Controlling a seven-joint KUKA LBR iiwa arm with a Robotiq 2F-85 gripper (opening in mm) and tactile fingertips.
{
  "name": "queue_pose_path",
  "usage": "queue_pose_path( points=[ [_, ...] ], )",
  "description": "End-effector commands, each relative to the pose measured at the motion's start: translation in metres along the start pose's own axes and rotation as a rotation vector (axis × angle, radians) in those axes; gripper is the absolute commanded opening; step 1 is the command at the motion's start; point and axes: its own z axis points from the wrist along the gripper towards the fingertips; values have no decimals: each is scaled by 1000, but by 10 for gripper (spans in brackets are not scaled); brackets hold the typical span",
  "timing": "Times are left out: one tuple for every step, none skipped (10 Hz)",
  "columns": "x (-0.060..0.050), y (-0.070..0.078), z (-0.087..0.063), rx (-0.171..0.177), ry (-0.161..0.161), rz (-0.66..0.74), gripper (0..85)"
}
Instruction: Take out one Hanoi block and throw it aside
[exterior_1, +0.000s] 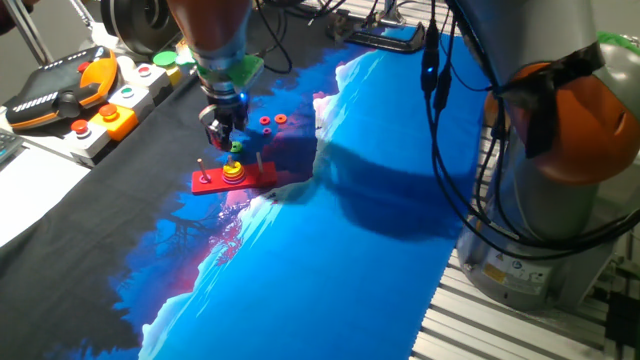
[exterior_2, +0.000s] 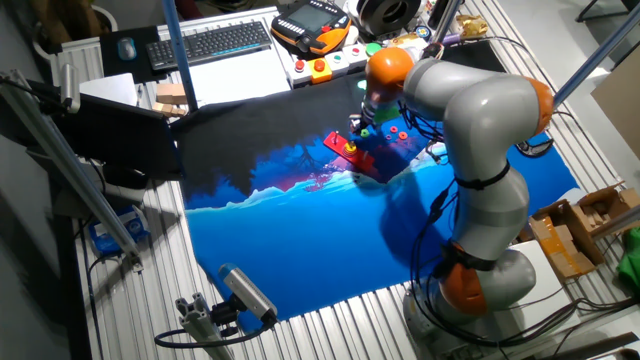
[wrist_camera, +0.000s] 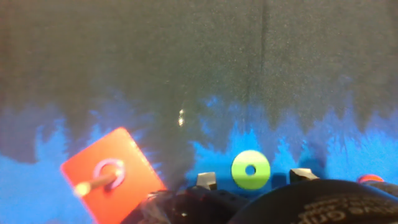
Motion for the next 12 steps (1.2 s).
queue_pose_path(
  points=[
    [3,0,-6,-2,1,3,557],
    [7,1,-14,-18,4,8,523],
    [13,5,-27,-16,10,8,467],
    [18,11,-37,-12,15,4,397],
    [22,17,-47,-17,21,2,300],
    [27,23,-56,-22,27,-2,190],
    [31,29,-63,-30,34,-3,133],
    [35,31,-66,-43,40,0,87],
    [37,32,-69,-54,44,-2,50],
    [39,33,-70,-65,48,-2,7],
    [41,35,-73,-75,52,0,7],
    [44,40,-75,-70,54,1,7]
  ],
)
